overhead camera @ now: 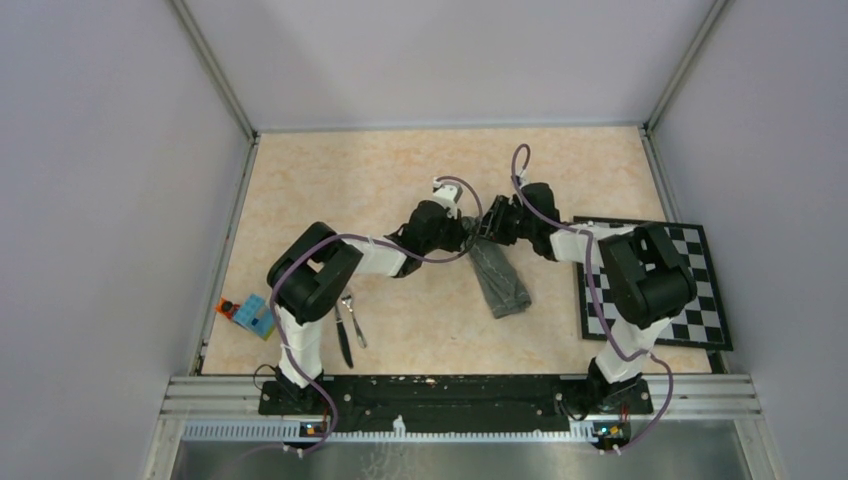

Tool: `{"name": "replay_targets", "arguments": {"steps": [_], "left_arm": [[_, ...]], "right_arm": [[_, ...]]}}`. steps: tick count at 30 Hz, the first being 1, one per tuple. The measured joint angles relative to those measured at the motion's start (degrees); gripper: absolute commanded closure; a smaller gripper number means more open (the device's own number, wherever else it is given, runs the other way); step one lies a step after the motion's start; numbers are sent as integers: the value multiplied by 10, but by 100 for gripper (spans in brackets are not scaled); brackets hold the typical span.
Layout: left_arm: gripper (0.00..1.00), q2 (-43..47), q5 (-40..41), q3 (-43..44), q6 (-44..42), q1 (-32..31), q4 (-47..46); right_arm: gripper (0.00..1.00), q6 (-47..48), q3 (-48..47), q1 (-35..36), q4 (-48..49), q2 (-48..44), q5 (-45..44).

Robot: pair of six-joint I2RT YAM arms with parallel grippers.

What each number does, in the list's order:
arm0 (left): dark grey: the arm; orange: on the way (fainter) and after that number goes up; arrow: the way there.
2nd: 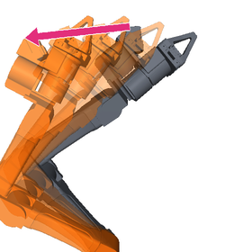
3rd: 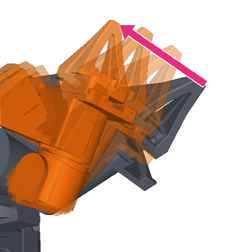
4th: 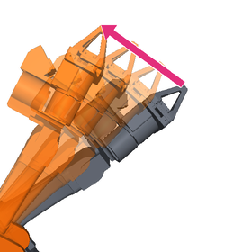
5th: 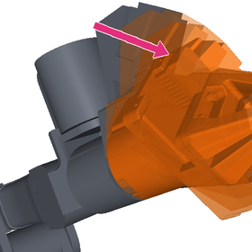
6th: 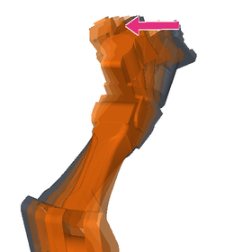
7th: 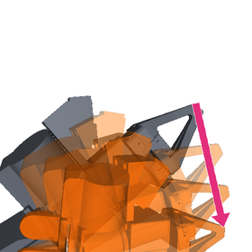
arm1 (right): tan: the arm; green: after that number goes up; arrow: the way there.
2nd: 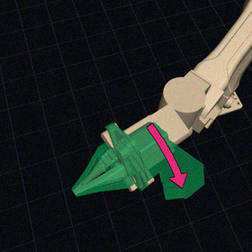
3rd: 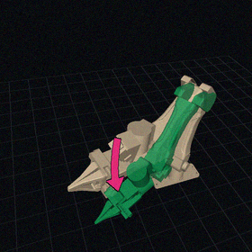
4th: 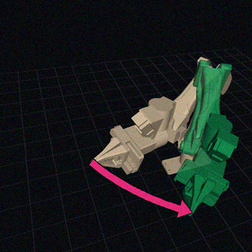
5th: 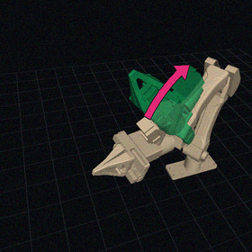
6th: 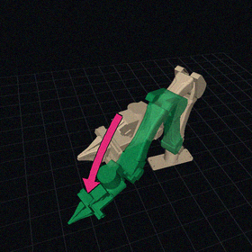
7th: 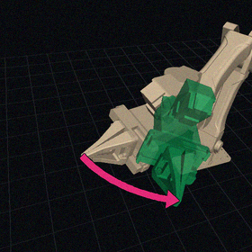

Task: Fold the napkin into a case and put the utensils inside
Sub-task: Grasp the top corner of the smaller rectangle folded napkin from the folded napkin.

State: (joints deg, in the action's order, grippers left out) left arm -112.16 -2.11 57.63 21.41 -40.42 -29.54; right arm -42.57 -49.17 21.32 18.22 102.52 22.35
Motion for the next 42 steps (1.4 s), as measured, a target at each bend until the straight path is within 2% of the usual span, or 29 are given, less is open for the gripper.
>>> {"name": "replay_targets", "arguments": {"steps": [6, 17, 25, 27, 42], "left_arm": [[100, 1, -5, -4, 8, 2, -2], [100, 1, -14, -4, 10, 3, -3], [100, 1, -15, -4, 10, 3, -4], [100, 1, -16, -4, 10, 3, -4], [100, 1, -34, -4, 27, 15, 0]], "right_arm": [[61, 46, 0, -5, -21, -50, 1], [66, 66, -1, -5, -45, -51, 3], [91, 66, -13, 0, -42, -38, 8], [100, 66, -21, 0, -42, -28, 11], [100, 47, -32, 4, -12, 35, 16]]}}
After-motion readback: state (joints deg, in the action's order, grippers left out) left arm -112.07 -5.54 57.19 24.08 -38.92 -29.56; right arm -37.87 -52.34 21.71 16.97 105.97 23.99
